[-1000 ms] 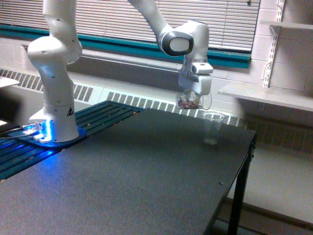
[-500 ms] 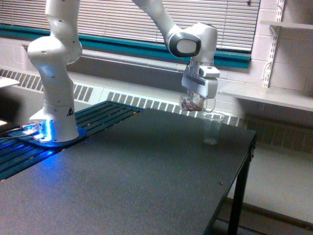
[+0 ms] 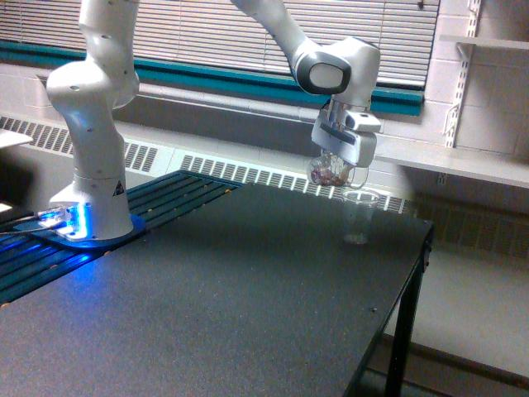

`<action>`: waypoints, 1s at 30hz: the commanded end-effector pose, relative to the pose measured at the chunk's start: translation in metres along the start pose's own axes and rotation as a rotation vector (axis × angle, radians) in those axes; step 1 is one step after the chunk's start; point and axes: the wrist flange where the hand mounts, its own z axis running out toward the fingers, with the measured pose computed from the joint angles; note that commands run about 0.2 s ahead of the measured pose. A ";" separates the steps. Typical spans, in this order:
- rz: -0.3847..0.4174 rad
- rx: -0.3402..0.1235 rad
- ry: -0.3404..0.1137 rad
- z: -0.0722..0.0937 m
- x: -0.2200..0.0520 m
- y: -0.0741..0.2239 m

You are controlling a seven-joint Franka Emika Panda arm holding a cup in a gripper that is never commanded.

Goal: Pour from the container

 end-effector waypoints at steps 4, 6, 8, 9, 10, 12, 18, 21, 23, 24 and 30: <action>-0.063 -0.004 -0.048 -0.011 0.002 0.000; -0.068 0.003 -0.052 -0.013 0.003 0.000; -0.070 -0.001 -0.060 -0.013 0.003 0.001; -0.071 -0.003 -0.063 -0.013 0.003 0.002; -0.071 -0.002 -0.064 -0.013 0.003 0.002; -0.073 -0.004 -0.071 -0.013 0.004 0.003; -0.078 -0.008 -0.084 -0.016 0.006 0.005; -0.083 -0.010 -0.090 -0.016 0.007 0.006; -0.082 -0.011 -0.096 -0.015 0.008 0.006; -0.084 -0.012 -0.101 -0.015 0.008 0.007; -0.090 -0.016 -0.130 -0.013 0.008 0.006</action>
